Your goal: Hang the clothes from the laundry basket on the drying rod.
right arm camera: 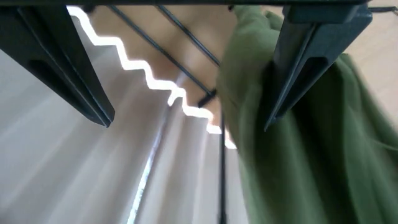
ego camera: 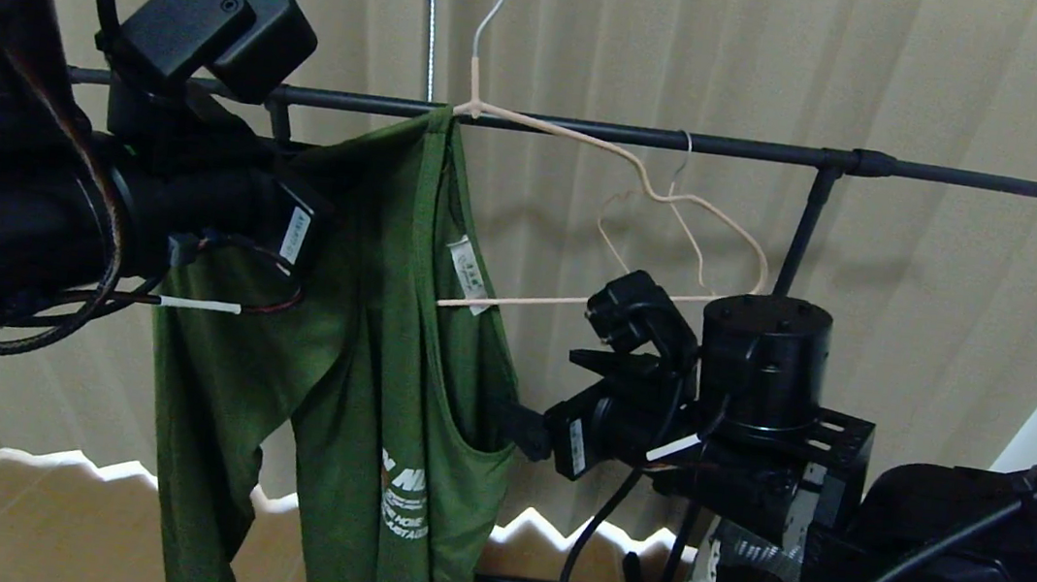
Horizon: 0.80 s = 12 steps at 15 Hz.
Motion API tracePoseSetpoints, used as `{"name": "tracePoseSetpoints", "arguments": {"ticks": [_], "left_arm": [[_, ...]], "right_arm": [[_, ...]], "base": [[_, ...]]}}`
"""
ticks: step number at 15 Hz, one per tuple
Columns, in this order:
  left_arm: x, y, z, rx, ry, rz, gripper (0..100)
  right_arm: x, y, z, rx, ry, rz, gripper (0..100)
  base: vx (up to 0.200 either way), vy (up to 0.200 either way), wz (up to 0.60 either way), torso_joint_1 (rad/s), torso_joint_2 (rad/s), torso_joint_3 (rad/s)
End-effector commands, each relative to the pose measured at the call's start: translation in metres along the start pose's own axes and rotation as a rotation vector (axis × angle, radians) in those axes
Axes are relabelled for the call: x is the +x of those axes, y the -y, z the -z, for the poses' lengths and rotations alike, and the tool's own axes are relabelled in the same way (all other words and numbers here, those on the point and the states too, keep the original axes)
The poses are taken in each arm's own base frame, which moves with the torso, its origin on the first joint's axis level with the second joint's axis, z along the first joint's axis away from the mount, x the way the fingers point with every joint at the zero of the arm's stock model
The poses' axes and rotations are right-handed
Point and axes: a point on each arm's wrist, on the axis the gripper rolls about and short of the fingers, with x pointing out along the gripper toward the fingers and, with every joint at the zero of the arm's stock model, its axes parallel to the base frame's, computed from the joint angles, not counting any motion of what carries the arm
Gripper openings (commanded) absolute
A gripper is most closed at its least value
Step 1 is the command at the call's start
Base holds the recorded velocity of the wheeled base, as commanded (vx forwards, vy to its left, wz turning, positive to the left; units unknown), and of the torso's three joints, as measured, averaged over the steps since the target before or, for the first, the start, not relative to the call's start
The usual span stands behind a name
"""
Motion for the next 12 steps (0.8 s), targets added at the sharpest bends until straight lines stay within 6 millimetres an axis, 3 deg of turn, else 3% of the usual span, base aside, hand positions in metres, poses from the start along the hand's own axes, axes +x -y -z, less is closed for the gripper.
{"name": "tracePoseSetpoints", "arguments": {"ticks": [1, 4, 5, 8, 12], "left_arm": [[-0.003, 0.000, -0.002, -0.002, 0.012, 0.000, 0], [-0.004, -0.003, -0.001, -0.001, 0.005, -0.012, 0], [-0.004, -0.003, -0.001, -0.001, 0.002, -0.012, 0], [-0.003, -0.008, 0.010, -0.001, -0.040, -0.035, 0], [-0.009, -0.009, 0.021, 0.001, -0.069, -0.039, 0]], "right_arm": [[0.005, 0.000, 0.008, -0.002, -0.027, 0.014, 100], [-0.004, 0.003, 0.016, -0.003, -0.053, 0.050, 100], [-0.009, 0.004, 0.016, -0.002, -0.053, 0.058, 0], [-0.031, 0.030, 0.014, 0.021, -0.042, 0.148, 0], [-0.041, 0.057, 0.004, 0.043, -0.003, 0.232, 0]], "base": [[0.000, 0.000, 0.00, 0.000, 0.00, 0.000], [0.000, 0.000, 0.00, 0.000, 0.00, 0.000], [0.000, 0.000, 0.00, 0.000, 0.00, 0.000], [0.000, 0.000, 0.00, 0.000, 0.00, 0.000], [0.000, 0.000, 0.00, 0.000, 0.00, 0.000]]}}
